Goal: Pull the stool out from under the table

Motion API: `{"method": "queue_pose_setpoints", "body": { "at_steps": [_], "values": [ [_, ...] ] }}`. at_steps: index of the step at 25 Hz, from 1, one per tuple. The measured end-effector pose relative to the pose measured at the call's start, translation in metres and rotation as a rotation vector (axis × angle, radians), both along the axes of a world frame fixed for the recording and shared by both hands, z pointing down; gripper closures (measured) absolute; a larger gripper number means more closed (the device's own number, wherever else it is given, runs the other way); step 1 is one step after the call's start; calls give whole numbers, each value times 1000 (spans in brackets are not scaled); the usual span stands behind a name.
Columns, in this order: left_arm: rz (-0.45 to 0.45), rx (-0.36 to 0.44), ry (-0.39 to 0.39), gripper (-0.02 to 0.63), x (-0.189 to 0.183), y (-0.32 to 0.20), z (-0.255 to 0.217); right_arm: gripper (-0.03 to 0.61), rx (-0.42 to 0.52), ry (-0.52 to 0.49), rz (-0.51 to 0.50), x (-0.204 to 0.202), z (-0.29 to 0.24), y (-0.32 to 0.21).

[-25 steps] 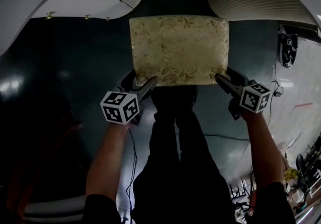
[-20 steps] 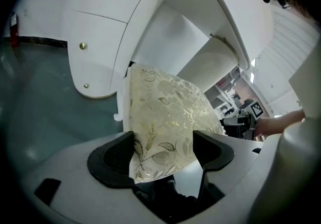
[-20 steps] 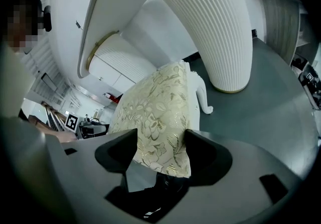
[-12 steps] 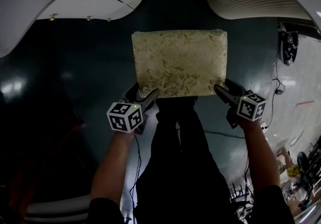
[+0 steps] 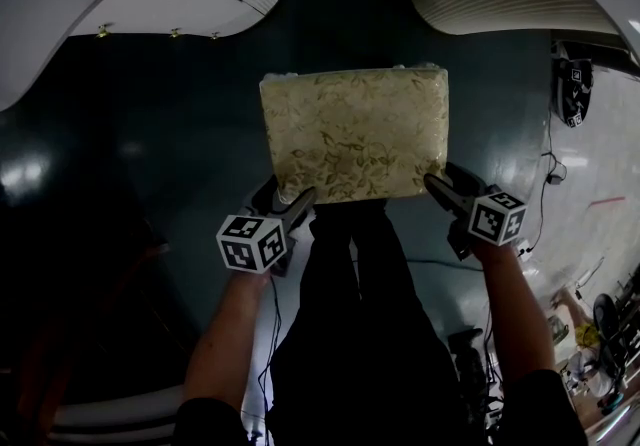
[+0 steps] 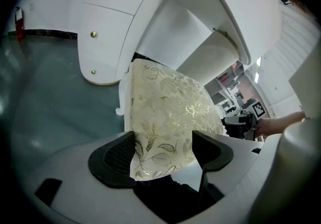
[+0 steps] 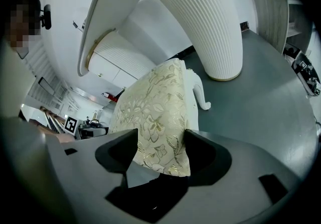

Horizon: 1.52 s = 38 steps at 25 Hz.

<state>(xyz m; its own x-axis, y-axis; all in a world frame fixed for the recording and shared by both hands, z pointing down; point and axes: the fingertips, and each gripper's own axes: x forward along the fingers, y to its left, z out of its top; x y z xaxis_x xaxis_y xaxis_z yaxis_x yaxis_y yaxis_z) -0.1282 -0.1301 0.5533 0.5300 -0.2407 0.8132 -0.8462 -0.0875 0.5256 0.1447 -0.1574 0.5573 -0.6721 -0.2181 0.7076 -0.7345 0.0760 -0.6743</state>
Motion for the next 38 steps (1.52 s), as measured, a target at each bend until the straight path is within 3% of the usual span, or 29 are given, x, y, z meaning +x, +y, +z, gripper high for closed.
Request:
{"method": "queue_pose_setpoints", "body": {
  "at_steps": [8,13,17,21,24,29,31,35,38],
  "values": [
    [31,-22,-13,276,-6,-4,9,319,-36,29,-7,-2,6,14],
    [-3,-23,-15,276,-7,-6,10,319,-41,55,14,0,9,15],
    [-29,-110,-40,285,-16,-7,13,319,-58,106,-20,-2,10,19],
    [-19,-146,-86,370,-35,-14,2,319,-75,179,-6,8,0,24],
    [51,-129,-73,374,-26,-13,-48,319,-64,150,29,4,-61,26],
    [99,-78,-2,382,5,-14,-185,320,-10,96,-64,-19,-208,31],
    [110,-48,48,393,-6,-25,-169,319,3,91,-76,-52,-202,24],
    [153,33,163,445,-35,-100,-64,320,18,87,-29,-121,-114,-43],
    [171,79,211,483,-39,-127,-60,321,32,71,15,-141,-115,-72]
  ]
}}
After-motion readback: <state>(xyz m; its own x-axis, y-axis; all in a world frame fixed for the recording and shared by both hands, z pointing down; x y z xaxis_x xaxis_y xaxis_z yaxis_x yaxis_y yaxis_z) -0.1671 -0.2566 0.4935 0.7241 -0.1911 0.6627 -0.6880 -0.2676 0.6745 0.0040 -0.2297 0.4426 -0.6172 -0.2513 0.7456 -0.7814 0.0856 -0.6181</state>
